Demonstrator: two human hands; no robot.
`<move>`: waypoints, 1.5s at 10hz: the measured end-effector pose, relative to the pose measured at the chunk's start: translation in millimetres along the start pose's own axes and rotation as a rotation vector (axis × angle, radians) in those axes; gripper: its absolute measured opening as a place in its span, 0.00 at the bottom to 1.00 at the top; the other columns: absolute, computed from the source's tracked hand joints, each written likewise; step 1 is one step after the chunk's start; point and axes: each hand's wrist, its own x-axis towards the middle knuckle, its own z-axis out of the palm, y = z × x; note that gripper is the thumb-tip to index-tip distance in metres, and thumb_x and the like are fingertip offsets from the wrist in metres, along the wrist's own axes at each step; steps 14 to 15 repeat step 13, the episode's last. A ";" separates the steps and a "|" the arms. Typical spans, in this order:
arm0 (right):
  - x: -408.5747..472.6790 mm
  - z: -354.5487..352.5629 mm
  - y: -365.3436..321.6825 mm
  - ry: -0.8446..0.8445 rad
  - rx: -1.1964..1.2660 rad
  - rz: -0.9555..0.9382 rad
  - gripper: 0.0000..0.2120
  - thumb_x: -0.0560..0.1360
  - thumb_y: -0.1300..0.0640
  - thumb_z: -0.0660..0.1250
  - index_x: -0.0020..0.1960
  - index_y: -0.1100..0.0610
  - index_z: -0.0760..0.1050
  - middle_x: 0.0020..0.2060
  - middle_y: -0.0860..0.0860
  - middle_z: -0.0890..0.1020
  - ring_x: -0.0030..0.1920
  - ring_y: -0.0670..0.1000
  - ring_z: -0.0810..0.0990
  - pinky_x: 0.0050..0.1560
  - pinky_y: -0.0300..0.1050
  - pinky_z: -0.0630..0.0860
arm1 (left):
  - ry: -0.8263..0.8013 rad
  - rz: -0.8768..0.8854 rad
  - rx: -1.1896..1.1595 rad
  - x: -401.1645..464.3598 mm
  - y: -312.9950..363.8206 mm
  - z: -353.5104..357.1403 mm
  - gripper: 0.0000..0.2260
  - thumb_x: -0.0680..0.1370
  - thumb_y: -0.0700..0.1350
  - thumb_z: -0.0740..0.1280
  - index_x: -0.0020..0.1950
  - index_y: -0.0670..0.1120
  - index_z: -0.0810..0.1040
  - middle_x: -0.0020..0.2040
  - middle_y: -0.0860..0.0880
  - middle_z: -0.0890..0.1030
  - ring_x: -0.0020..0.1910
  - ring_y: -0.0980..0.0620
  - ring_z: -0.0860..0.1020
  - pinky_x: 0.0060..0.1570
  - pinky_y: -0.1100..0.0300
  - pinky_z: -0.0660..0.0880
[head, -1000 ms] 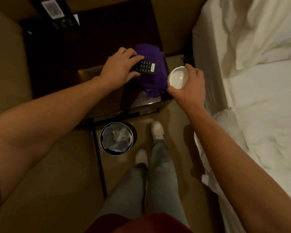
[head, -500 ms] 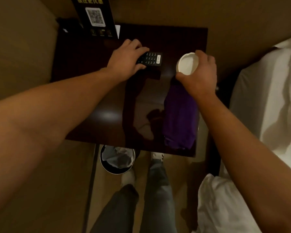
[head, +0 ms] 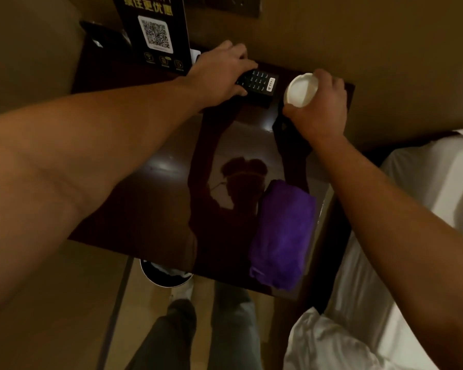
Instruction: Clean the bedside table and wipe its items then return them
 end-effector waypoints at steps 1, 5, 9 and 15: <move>9.5 0.6 -4.3 0.020 -0.041 -0.007 0.41 0.66 0.46 0.77 0.75 0.54 0.67 0.69 0.57 0.72 0.68 0.60 0.72 0.66 0.56 0.73 | -0.026 0.023 0.002 8.5 -2.4 1.1 0.28 0.78 0.51 0.72 0.77 0.48 0.69 0.68 0.42 0.72 0.66 0.40 0.70 0.57 0.41 0.74; 11.1 5.4 -1.9 0.009 -0.114 -0.016 0.42 0.67 0.44 0.76 0.77 0.53 0.66 0.71 0.55 0.71 0.70 0.60 0.71 0.67 0.58 0.71 | -0.062 0.040 -0.052 13.5 -5.8 4.7 0.29 0.78 0.52 0.72 0.77 0.46 0.70 0.68 0.41 0.71 0.67 0.39 0.68 0.60 0.43 0.73; 14.3 3.5 3.3 -0.045 -0.143 -0.027 0.44 0.68 0.42 0.77 0.79 0.51 0.62 0.74 0.54 0.68 0.73 0.59 0.68 0.69 0.58 0.69 | -0.083 -0.011 -0.093 11.7 -2.6 3.8 0.33 0.76 0.55 0.73 0.78 0.47 0.69 0.68 0.41 0.71 0.68 0.39 0.68 0.65 0.45 0.68; -21.3 -30.5 1.1 0.067 -0.014 -0.084 0.38 0.69 0.43 0.73 0.74 0.55 0.68 0.73 0.55 0.70 0.71 0.58 0.69 0.67 0.53 0.71 | 0.186 -0.019 -0.078 -23.3 9.7 -6.9 0.28 0.77 0.53 0.70 0.75 0.45 0.71 0.75 0.42 0.67 0.73 0.40 0.66 0.69 0.46 0.65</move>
